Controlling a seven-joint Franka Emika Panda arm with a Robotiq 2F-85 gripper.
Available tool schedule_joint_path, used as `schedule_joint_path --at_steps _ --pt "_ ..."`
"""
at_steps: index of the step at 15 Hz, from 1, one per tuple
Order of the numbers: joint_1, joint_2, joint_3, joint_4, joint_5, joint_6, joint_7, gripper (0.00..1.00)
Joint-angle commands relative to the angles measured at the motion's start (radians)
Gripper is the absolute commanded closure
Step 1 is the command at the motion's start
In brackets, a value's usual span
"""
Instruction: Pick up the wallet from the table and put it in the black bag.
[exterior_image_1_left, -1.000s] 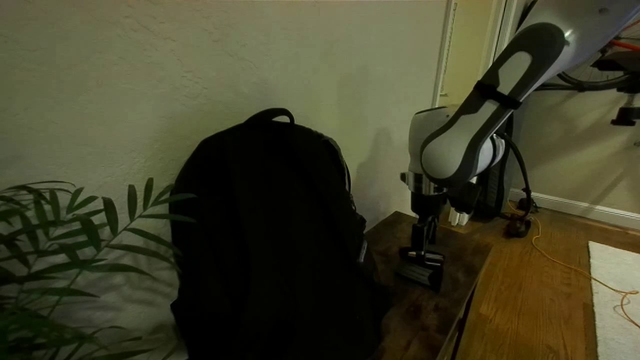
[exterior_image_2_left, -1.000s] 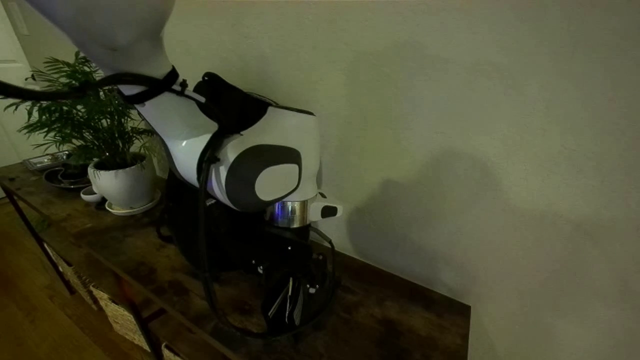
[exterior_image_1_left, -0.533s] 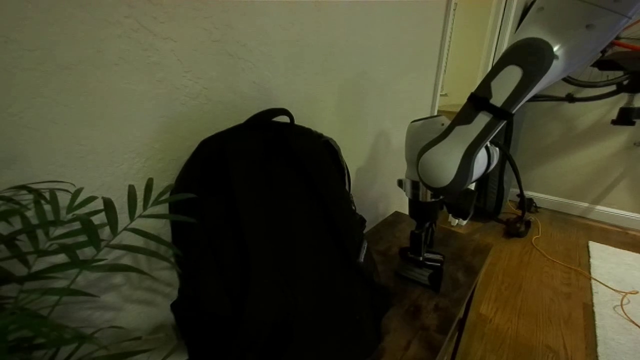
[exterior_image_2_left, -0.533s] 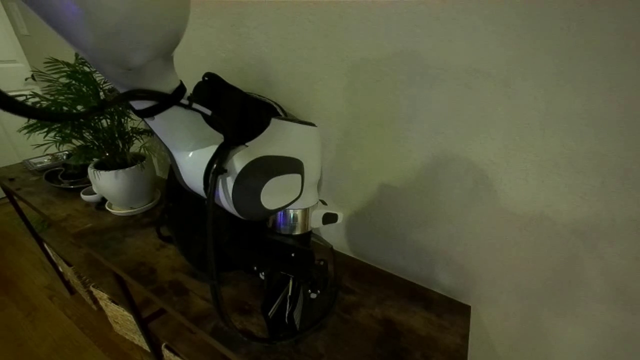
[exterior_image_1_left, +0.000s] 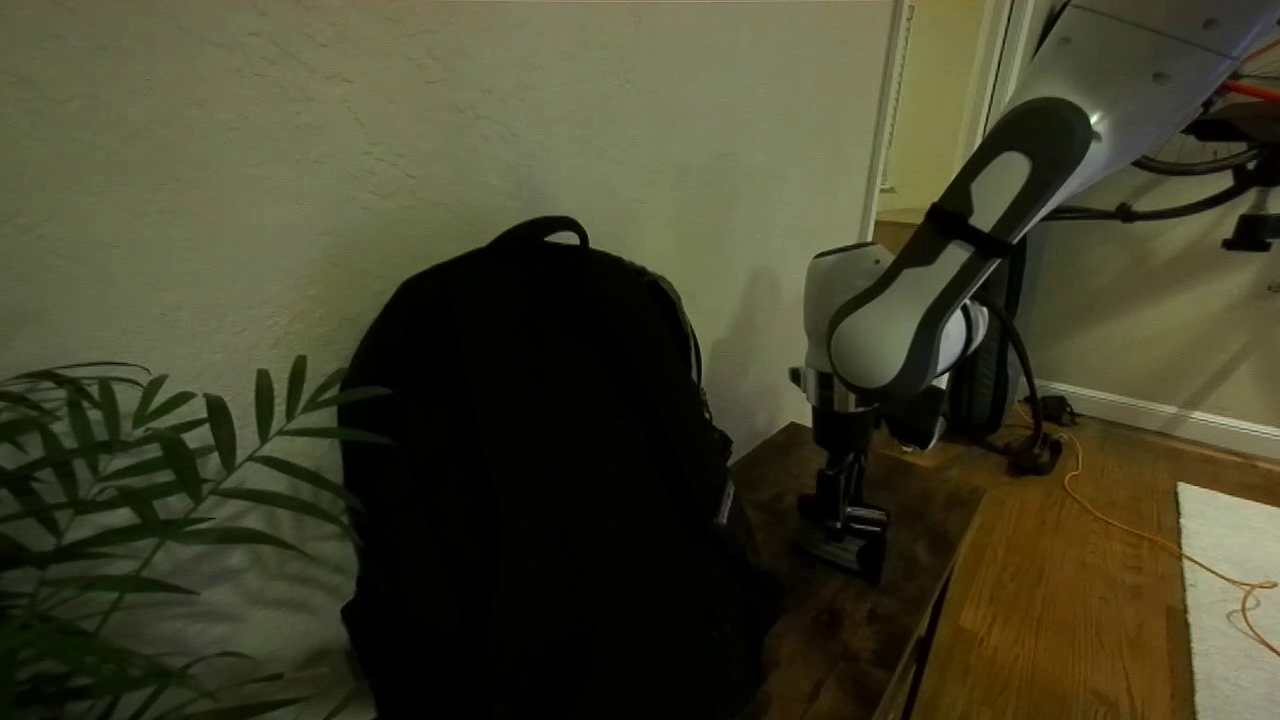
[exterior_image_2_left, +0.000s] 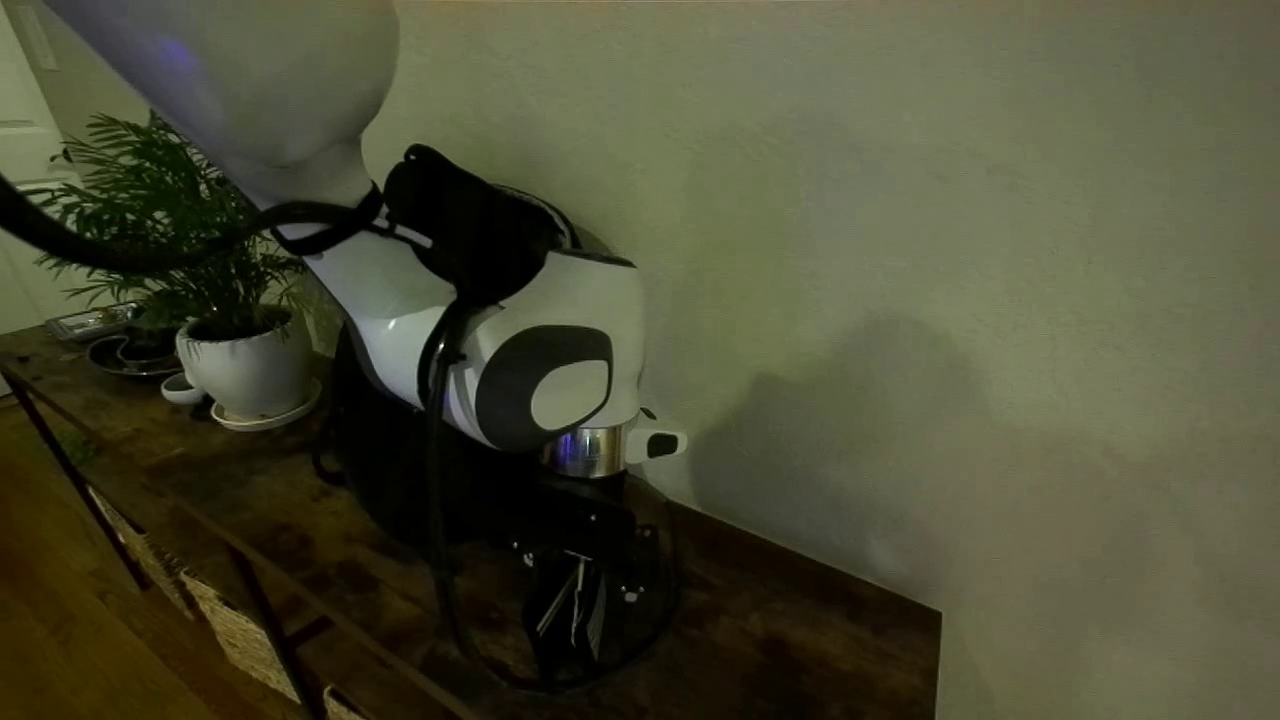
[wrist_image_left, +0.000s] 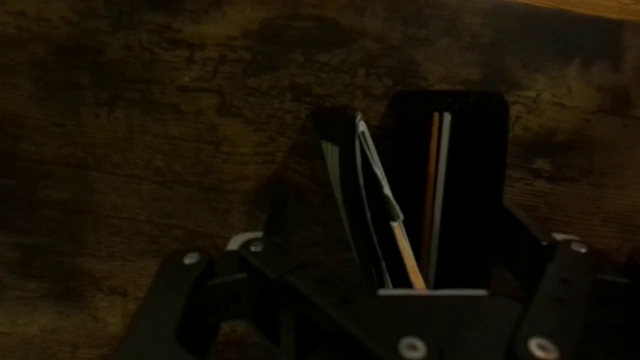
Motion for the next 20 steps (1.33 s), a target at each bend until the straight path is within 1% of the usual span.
schedule_joint_path --at_steps 1,2,3,5,6,14,15,16,17,18,20 --pt "-0.002 0.013 -0.011 0.007 -0.032 0.003 -0.004 0.00" --pt "-0.003 0.016 -0.013 0.007 -0.035 0.004 -0.004 0.04" --pt "-0.003 0.018 -0.015 0.007 -0.039 0.005 -0.004 0.25" --pt "-0.004 0.017 -0.017 0.004 -0.042 0.011 -0.002 0.32" --pt "-0.005 0.014 -0.017 0.001 -0.040 0.013 -0.002 0.38" --pt "-0.022 0.002 0.000 -0.013 -0.016 0.012 -0.005 0.92" --pt "-0.022 0.000 -0.001 -0.015 -0.017 0.012 -0.004 0.96" --pt "-0.022 -0.004 -0.002 -0.020 -0.016 0.010 -0.002 0.97" --pt "-0.021 -0.007 -0.003 -0.022 -0.015 0.007 0.001 0.94" --pt "-0.023 -0.012 -0.003 -0.025 -0.009 -0.006 0.008 0.95" --pt "-0.022 -0.025 -0.007 -0.038 -0.002 -0.005 0.020 0.94"
